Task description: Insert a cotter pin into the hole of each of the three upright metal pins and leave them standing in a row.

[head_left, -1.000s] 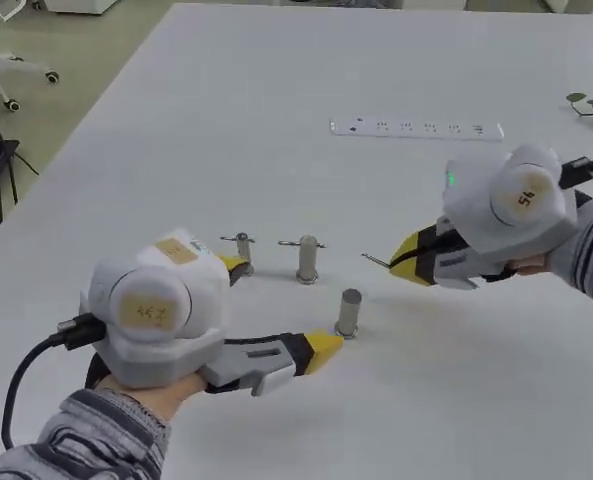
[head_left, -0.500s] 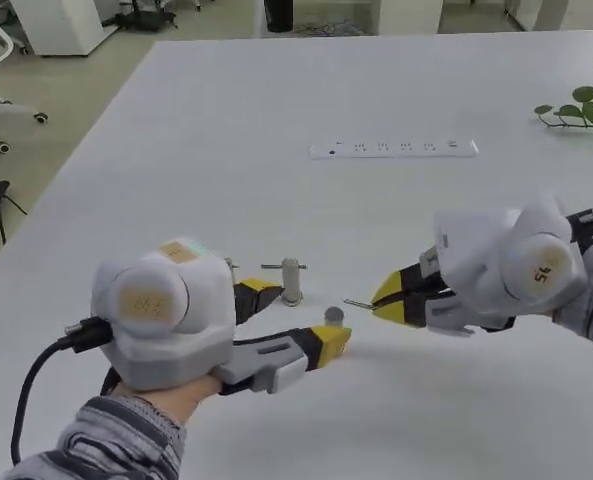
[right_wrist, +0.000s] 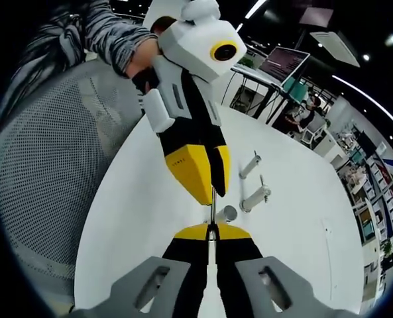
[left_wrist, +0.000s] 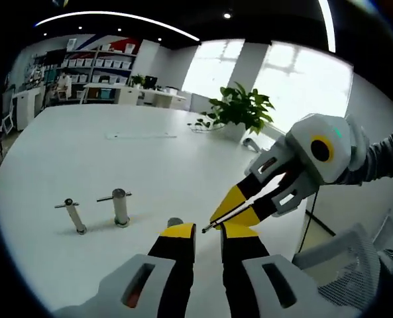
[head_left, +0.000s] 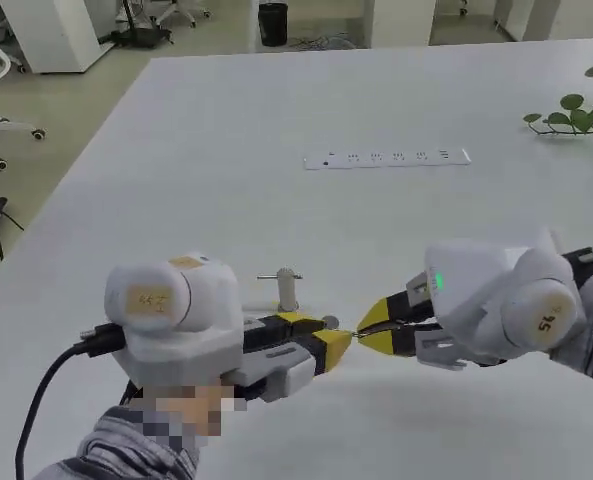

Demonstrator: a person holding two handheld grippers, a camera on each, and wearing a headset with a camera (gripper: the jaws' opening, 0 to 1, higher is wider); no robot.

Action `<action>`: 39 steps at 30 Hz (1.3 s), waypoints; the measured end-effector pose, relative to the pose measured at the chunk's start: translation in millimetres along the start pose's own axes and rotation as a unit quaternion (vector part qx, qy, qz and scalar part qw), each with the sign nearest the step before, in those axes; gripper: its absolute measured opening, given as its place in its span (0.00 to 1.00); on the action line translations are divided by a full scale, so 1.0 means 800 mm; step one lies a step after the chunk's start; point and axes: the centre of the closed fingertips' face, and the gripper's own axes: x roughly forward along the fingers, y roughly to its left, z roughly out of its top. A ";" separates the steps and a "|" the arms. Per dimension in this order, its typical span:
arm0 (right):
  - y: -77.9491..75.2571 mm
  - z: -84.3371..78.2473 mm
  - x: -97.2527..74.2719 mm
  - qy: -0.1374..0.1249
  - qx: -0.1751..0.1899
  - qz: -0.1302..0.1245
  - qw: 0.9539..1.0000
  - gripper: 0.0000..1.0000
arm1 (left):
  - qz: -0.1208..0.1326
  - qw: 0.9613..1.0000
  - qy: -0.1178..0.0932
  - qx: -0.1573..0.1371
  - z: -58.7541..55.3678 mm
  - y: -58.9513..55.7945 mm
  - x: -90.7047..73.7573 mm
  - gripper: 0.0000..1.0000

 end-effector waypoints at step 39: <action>0.007 0.011 -0.009 -0.022 0.032 0.011 0.999 0.04 | -0.072 0.983 0.002 0.171 -0.002 -0.032 -0.010 0.00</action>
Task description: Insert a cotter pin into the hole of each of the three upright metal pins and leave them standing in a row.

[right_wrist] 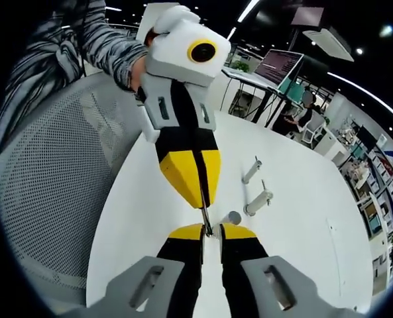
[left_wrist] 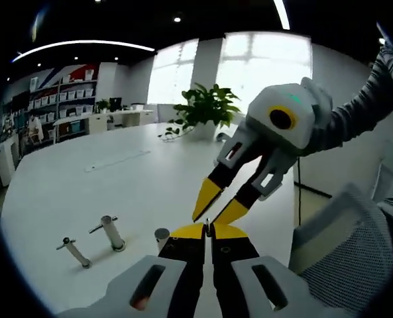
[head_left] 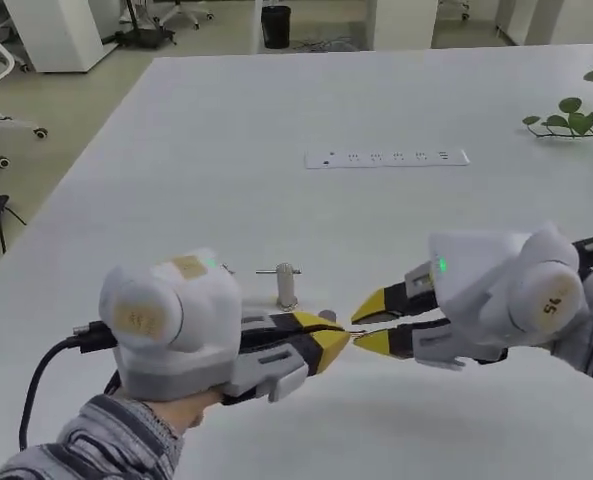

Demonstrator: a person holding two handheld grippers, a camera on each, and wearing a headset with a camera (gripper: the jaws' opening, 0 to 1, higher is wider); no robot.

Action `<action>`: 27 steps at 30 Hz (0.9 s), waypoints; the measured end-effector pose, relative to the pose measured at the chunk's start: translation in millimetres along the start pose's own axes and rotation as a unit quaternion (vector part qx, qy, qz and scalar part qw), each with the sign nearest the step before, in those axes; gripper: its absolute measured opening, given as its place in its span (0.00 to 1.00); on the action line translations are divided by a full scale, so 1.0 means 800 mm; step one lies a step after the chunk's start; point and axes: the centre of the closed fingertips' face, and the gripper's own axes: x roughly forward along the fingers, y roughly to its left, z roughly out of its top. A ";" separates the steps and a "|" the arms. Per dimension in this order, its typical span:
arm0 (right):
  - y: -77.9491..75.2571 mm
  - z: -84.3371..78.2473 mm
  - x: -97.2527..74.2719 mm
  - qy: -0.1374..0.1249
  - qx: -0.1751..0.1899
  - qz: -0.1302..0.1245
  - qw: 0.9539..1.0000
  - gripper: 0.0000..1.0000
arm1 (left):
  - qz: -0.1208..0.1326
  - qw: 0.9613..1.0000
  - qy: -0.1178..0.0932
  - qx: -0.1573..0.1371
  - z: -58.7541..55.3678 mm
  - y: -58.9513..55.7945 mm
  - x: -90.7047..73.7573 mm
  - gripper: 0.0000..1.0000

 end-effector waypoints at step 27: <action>0.014 -0.008 -0.002 0.023 -0.009 0.022 0.999 0.00 | -0.004 0.998 0.019 0.061 -0.010 -0.007 0.004 0.10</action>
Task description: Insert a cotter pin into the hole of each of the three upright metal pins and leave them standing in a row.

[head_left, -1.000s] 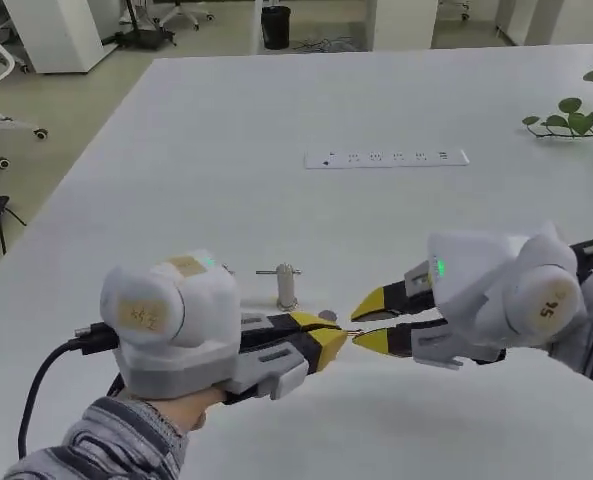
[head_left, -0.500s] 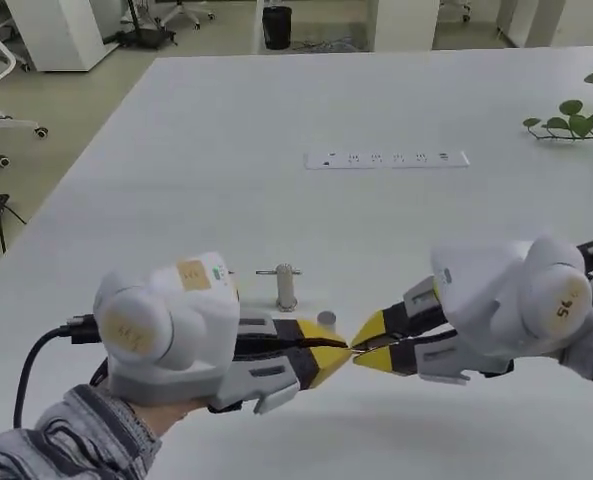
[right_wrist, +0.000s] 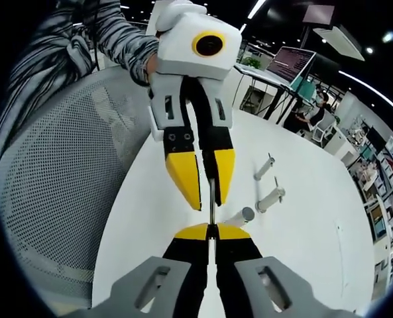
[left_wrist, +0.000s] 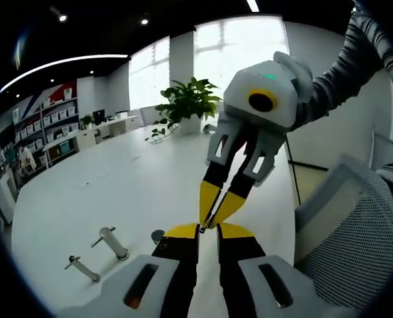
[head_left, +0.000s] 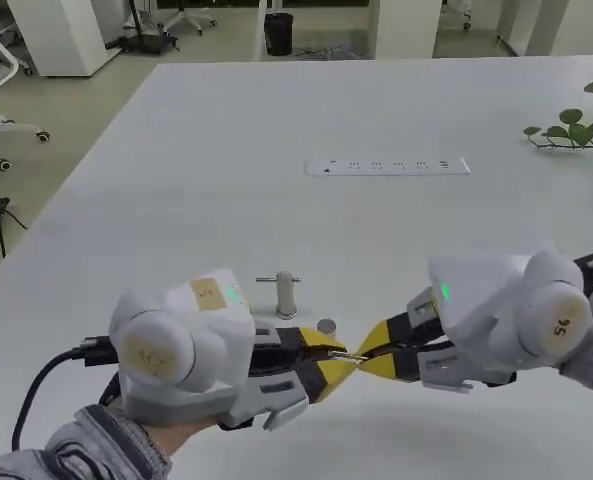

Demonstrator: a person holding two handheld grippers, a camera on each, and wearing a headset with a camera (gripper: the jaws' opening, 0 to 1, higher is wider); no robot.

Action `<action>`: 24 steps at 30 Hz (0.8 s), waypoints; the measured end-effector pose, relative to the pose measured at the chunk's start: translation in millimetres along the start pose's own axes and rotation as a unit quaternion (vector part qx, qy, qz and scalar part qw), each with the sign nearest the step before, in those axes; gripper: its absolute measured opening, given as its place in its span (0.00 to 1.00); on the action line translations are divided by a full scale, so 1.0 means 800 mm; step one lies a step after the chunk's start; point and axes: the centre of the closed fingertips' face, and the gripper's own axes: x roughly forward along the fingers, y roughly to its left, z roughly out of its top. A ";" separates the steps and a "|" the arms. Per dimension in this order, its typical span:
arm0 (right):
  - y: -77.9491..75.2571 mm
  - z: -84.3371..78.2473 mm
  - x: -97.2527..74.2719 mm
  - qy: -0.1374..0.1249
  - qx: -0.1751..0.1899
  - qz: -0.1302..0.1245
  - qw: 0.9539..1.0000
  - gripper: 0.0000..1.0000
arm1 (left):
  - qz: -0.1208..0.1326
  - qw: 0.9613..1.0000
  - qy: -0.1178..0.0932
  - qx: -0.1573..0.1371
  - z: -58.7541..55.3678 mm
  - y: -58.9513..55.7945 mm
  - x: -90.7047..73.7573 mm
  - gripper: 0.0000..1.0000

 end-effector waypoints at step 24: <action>-0.046 -0.065 0.027 0.089 0.032 -0.050 0.994 0.00 | 0.185 0.980 0.002 -0.075 -0.039 0.069 0.018 0.27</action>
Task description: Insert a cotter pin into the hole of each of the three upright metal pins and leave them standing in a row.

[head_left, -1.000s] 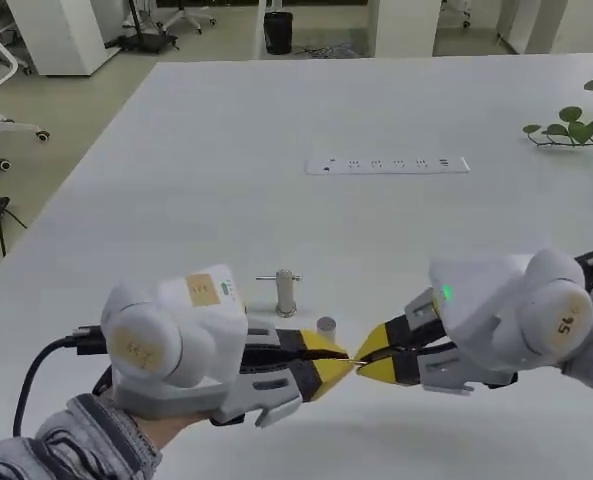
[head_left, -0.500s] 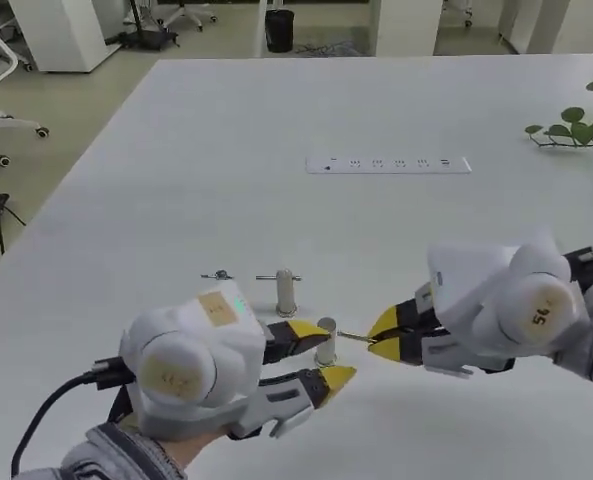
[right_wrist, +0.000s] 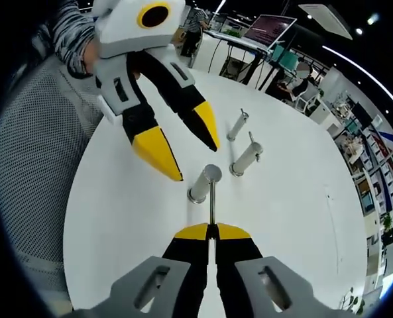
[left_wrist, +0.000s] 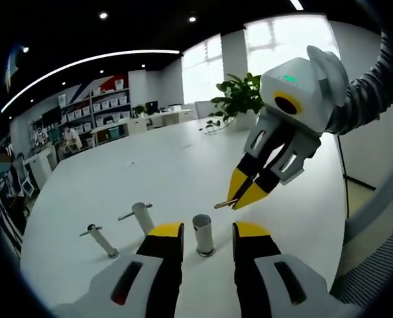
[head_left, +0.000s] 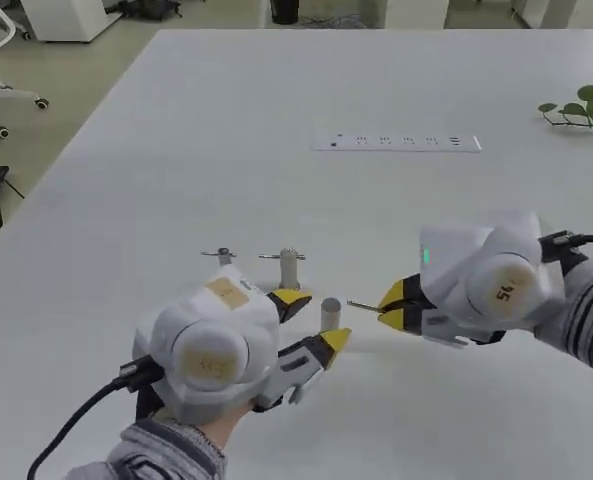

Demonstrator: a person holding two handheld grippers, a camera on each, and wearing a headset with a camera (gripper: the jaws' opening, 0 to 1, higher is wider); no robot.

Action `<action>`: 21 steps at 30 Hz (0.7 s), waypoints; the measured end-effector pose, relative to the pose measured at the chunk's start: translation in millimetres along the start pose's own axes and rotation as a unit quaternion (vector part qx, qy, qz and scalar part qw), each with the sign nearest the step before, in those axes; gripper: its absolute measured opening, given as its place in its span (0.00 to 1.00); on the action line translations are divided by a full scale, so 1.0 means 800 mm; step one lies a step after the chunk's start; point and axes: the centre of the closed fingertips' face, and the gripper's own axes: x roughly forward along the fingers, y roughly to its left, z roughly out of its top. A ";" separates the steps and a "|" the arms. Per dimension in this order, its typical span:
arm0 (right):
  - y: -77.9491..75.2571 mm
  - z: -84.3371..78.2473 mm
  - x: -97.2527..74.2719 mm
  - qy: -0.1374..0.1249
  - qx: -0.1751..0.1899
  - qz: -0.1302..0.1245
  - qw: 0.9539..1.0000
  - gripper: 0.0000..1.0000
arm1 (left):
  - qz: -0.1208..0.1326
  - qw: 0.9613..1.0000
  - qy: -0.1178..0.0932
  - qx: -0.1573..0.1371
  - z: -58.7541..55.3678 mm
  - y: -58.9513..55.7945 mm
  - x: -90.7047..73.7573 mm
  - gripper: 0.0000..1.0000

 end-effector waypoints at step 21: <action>0.000 -0.007 0.022 0.016 -0.008 0.013 1.000 0.00 | 0.007 0.999 0.037 -0.027 -0.033 0.001 0.040 0.19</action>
